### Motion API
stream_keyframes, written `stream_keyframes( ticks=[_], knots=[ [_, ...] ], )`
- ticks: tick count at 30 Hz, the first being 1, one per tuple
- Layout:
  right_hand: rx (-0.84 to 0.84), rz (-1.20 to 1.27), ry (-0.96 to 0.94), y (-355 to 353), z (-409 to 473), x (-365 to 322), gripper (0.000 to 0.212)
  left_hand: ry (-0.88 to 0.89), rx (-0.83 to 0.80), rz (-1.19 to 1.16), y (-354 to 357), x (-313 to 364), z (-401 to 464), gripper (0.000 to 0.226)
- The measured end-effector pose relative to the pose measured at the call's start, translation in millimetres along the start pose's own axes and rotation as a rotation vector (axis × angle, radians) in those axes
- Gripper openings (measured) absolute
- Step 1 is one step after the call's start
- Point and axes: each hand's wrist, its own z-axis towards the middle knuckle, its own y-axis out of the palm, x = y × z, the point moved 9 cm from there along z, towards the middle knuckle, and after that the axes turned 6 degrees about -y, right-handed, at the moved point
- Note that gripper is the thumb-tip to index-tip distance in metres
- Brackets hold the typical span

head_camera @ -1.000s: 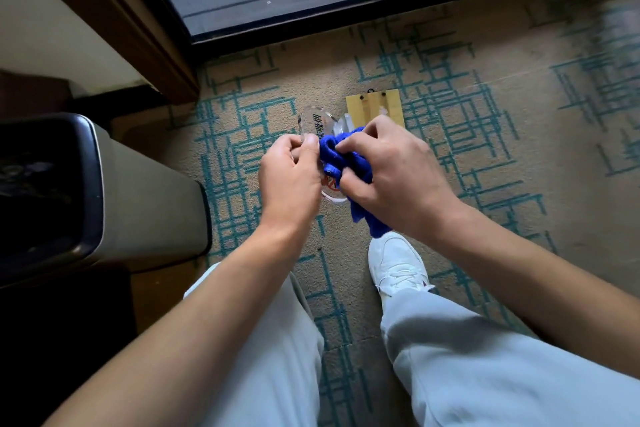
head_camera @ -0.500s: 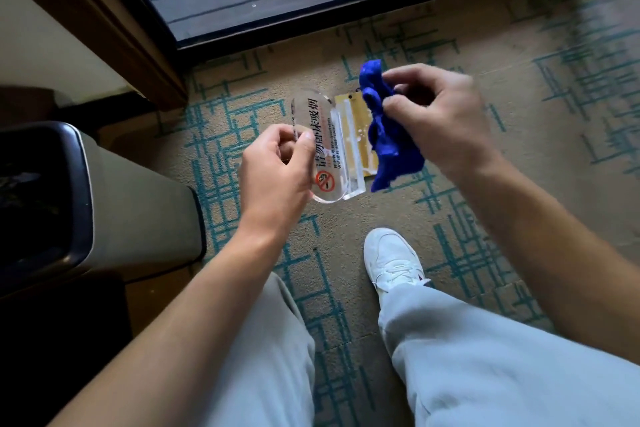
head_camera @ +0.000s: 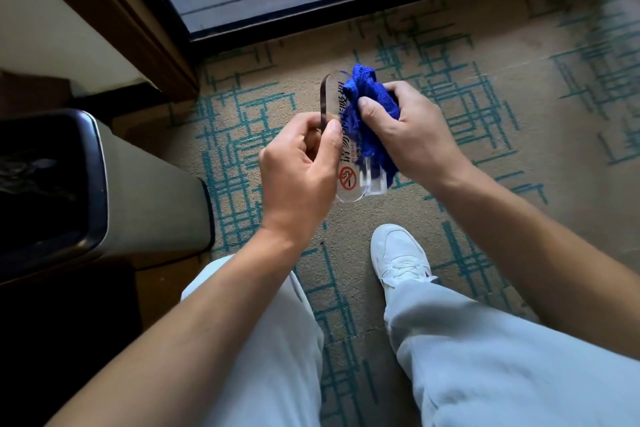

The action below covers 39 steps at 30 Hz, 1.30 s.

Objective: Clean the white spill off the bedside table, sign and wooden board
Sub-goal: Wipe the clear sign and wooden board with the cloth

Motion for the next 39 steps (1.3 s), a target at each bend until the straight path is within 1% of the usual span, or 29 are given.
stream_keyframes(
  ticks=[2, 5, 7, 10, 12, 14, 16, 19, 20, 22, 24, 25, 27, 29, 31, 33, 37, 38, 39],
  knots=[
    [0.007, 0.003, 0.003, -1, -3, 0, 0.032, 0.001, 0.009, -0.013, 1, 0, 0, 0.018],
    [0.047, -0.114, -0.018, 1, -12, 2, 0.042, 0.004, 0.014, -0.011, 4, -3, 0, 0.024],
    [0.075, -0.149, -0.039, 2, -20, 0, 0.047, 0.003, 0.017, 0.010, 5, -5, 0, 0.026],
    [0.096, -0.198, -0.075, -1, -25, -6, 0.042, -0.006, 0.021, 0.022, 6, -6, 2, 0.029],
    [0.138, -0.227, -0.115, -8, -27, -13, 0.038, 0.003, 0.009, 0.030, 6, -4, 3, 0.029],
    [0.192, -0.171, -0.123, -20, -27, -15, 0.030, 0.014, -0.012, 0.033, 5, 0, 5, 0.026],
    [0.282, -0.033, -0.081, -40, -21, -9, 0.020, 0.015, -0.030, 0.024, 1, 1, 9, 0.022],
    [0.420, 0.160, -0.066, -68, -15, -4, 0.016, -0.034, -0.013, -0.029, -11, -6, 17, 0.014],
    [0.421, 0.186, -0.087, -70, -14, -7, 0.015, -0.046, -0.001, -0.041, -13, -8, 19, 0.013],
    [0.329, 0.201, -0.120, -54, -11, -15, 0.022, -0.045, -0.005, -0.031, -11, -8, 21, 0.014],
    [0.223, 0.102, -0.153, -31, -9, -21, 0.036, -0.020, -0.011, -0.023, -6, -4, 18, 0.016],
    [0.182, 0.037, -0.180, -21, -9, -24, 0.039, -0.010, 0.005, -0.031, -6, -3, 17, 0.017],
    [0.122, -0.059, -0.230, -4, -12, -27, 0.041, 0.000, 0.063, -0.060, -11, -3, 17, 0.018],
    [0.110, -0.143, -0.282, 5, -17, -32, 0.042, 0.003, 0.104, -0.074, -15, -4, 16, 0.018],
    [0.168, -0.200, -0.349, 2, -25, -40, 0.039, 0.010, 0.097, -0.066, -13, -3, 16, 0.020],
    [0.268, -0.209, -0.392, -10, -31, -43, 0.032, 0.021, 0.070, -0.039, -9, -1, 15, 0.023],
    [0.501, -0.114, -0.307, -54, -30, -31, 0.024, -0.001, 0.021, -0.032, -12, -8, 20, 0.024],
    [0.531, -0.112, -0.297, -63, -28, -30, 0.024, -0.005, 0.020, -0.027, -14, -11, 22, 0.024],
    [0.524, -0.119, -0.305, -66, -24, -32, 0.025, -0.004, 0.023, -0.015, -16, -12, 22, 0.025]
  ],
)
